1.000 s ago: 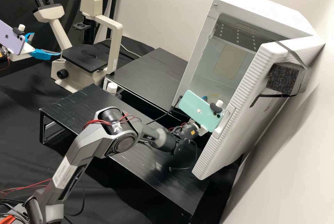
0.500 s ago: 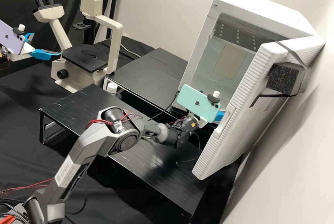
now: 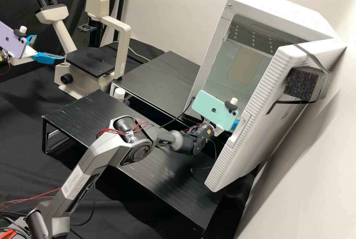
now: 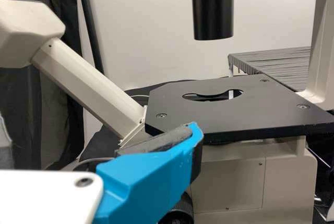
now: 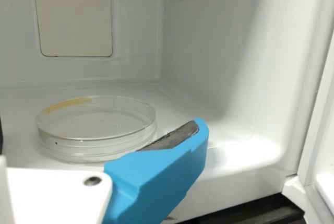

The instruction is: Take out the petri dish and place it under the microscope.

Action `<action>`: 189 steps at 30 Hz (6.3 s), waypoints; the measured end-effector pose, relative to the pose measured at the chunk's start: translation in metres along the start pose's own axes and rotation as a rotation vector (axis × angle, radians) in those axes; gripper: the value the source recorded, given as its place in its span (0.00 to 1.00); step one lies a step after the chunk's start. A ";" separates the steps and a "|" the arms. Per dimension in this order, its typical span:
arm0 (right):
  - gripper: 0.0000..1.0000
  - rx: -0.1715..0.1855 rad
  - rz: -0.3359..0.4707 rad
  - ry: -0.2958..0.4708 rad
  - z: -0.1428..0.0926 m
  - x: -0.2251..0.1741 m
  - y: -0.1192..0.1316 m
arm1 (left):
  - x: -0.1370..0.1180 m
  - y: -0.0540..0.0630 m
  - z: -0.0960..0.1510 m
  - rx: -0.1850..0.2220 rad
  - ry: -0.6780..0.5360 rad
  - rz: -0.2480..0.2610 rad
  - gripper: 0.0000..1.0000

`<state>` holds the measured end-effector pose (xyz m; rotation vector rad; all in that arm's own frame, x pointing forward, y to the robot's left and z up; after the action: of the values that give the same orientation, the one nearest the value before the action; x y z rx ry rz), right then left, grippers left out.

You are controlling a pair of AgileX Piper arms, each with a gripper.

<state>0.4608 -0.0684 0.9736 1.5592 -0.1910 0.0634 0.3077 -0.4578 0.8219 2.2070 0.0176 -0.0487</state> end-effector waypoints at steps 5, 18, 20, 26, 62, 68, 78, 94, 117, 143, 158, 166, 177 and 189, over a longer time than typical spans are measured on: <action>1.00 -0.011 -0.017 -0.001 0.001 0.001 0.006 | 0.000 0.000 0.000 0.000 0.000 0.000 1.00; 1.00 -0.068 -0.069 -0.030 -0.010 0.010 0.019 | 0.000 0.000 0.000 0.000 0.000 0.000 1.00; 1.00 -0.072 -0.073 -0.033 -0.010 0.010 0.020 | 0.000 0.000 0.000 0.000 0.000 0.000 1.00; 1.00 -0.070 -0.082 -0.034 -0.010 0.010 0.019 | 0.000 0.000 0.000 0.000 0.000 0.000 1.00; 0.00 -0.054 -0.073 -0.064 0.005 0.034 0.015 | 0.000 0.000 0.000 0.000 0.000 0.000 1.00; 0.00 -0.054 -0.075 -0.064 0.004 0.034 0.014 | 0.000 0.000 0.000 0.000 0.000 0.000 1.00; 0.00 -0.055 -0.082 -0.070 0.003 0.035 0.011 | 0.000 0.000 0.000 0.000 0.000 0.000 1.00; 0.00 -0.052 -0.084 -0.067 0.001 0.035 0.010 | 0.000 0.000 0.000 0.000 0.000 0.000 1.00; 0.00 -0.018 -0.063 -0.068 -0.006 0.003 0.028 | 0.000 0.000 0.000 0.000 0.000 0.000 1.00; 0.00 0.030 -0.027 0.164 -0.039 -0.129 0.005 | 0.000 0.000 0.000 0.000 0.000 0.000 1.00; 0.00 0.010 -0.137 0.454 -0.108 -0.211 -0.058 | 0.000 0.000 0.000 0.000 0.000 0.000 1.00; 0.00 -0.013 -0.209 0.555 -0.151 -0.223 -0.101 | 0.000 0.000 0.000 0.000 0.000 0.000 1.00; 0.00 0.036 -0.290 0.518 -0.199 -0.213 -0.149 | 0.000 0.000 0.000 0.000 0.000 0.000 1.00; 0.00 0.047 -0.403 0.487 -0.234 -0.201 -0.196 | 0.000 0.000 0.000 0.000 0.000 0.000 1.00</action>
<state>0.3134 0.1778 0.7480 1.5560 0.5094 0.1282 0.3077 -0.4578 0.8219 2.2070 0.0176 -0.0487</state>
